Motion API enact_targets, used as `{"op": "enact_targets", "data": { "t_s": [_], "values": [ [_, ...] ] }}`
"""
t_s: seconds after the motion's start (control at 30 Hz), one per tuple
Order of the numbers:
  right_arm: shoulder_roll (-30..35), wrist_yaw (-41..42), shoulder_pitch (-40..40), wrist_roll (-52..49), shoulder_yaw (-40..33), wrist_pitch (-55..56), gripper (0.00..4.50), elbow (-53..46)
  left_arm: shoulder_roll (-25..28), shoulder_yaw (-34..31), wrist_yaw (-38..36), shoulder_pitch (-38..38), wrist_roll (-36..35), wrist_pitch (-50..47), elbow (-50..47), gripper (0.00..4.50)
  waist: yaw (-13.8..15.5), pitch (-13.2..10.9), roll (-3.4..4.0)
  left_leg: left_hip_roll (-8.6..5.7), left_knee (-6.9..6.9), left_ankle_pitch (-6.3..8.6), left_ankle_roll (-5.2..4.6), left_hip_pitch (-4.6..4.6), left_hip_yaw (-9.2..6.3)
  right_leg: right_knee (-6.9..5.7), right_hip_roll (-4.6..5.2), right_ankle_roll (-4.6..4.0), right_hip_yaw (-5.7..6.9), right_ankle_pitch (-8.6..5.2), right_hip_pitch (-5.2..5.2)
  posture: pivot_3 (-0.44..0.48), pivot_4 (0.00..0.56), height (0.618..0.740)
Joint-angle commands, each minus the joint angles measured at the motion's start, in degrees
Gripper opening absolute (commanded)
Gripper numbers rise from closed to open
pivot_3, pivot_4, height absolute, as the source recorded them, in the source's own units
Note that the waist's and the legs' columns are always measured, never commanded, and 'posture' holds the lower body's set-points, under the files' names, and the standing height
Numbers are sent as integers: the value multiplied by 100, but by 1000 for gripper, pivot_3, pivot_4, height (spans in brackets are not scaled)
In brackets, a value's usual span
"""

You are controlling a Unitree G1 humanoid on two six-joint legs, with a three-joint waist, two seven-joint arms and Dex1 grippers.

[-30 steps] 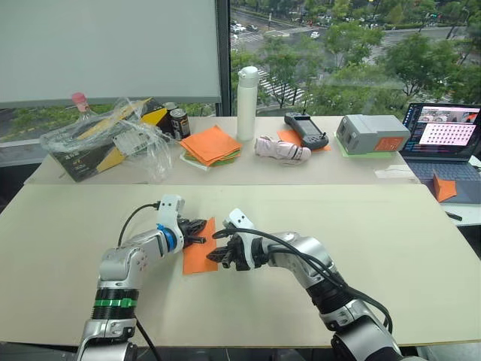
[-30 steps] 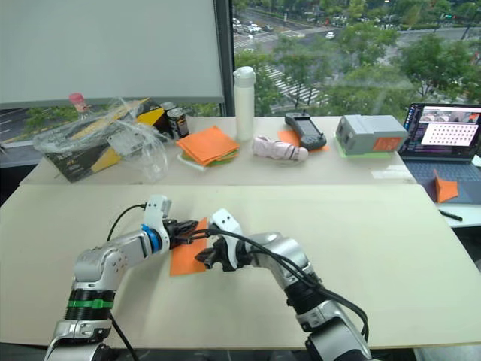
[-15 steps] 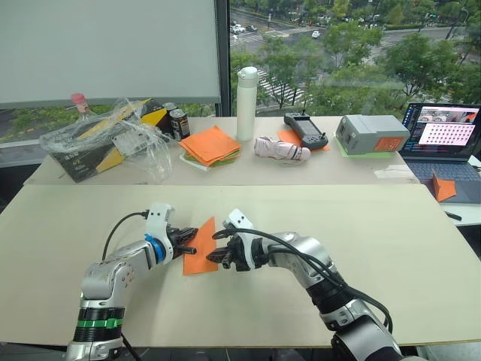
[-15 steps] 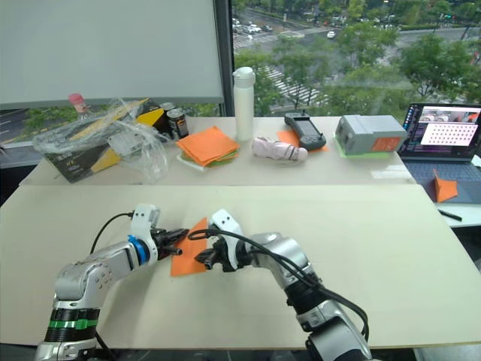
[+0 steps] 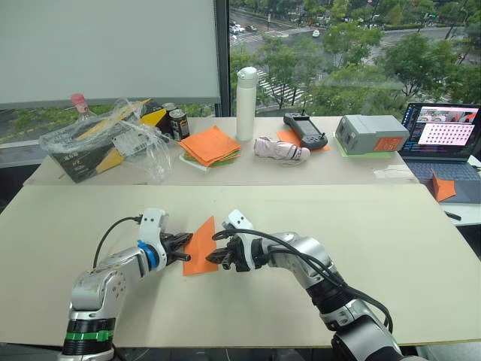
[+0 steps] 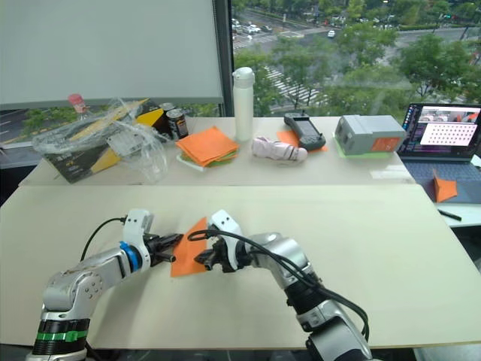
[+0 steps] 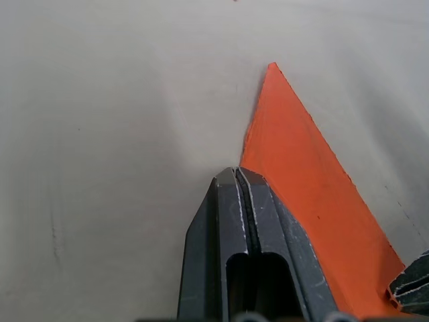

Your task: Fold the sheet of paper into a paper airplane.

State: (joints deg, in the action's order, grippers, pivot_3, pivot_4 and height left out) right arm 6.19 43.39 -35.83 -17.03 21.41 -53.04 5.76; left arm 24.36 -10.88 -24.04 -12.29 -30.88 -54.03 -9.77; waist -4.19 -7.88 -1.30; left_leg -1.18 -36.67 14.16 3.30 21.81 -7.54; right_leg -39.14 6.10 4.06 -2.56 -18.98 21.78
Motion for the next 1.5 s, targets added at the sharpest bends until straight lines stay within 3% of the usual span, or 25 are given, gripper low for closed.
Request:
{"op": "enact_targets", "data": {
  "t_s": [0.03, 0.87, 1.5],
  "values": [
    [-22, 93, -9, -68, 88, -58, 33, 32, 111, 43, 122, 349, 91, -370, 112, 0, -2, 0, 0, 0, 0, 0, 0, 0, 0, 0, 0, 0, 0, 0, 0, 0, 150, 740],
    [-43, 112, -66, -132, -23, -29, 33, 19, 242, -465, 172, 673, -523, -719, -544, 0, 3, 0, 1, 2, 9, 1, -1, -9, 3, 6, 0, 0, -4, 0, -1, 0, 150, 740],
    [-26, 85, -441, -955, -885, -389, 33, -512, 354, -1259, 127, 258, -1327, -986, -72, 0, 14, -2, 3, 1, 9, -1, 1, 24, 2, 4, 0, -1, -3, 0, 30, 0, 150, 740]
  ]
}}
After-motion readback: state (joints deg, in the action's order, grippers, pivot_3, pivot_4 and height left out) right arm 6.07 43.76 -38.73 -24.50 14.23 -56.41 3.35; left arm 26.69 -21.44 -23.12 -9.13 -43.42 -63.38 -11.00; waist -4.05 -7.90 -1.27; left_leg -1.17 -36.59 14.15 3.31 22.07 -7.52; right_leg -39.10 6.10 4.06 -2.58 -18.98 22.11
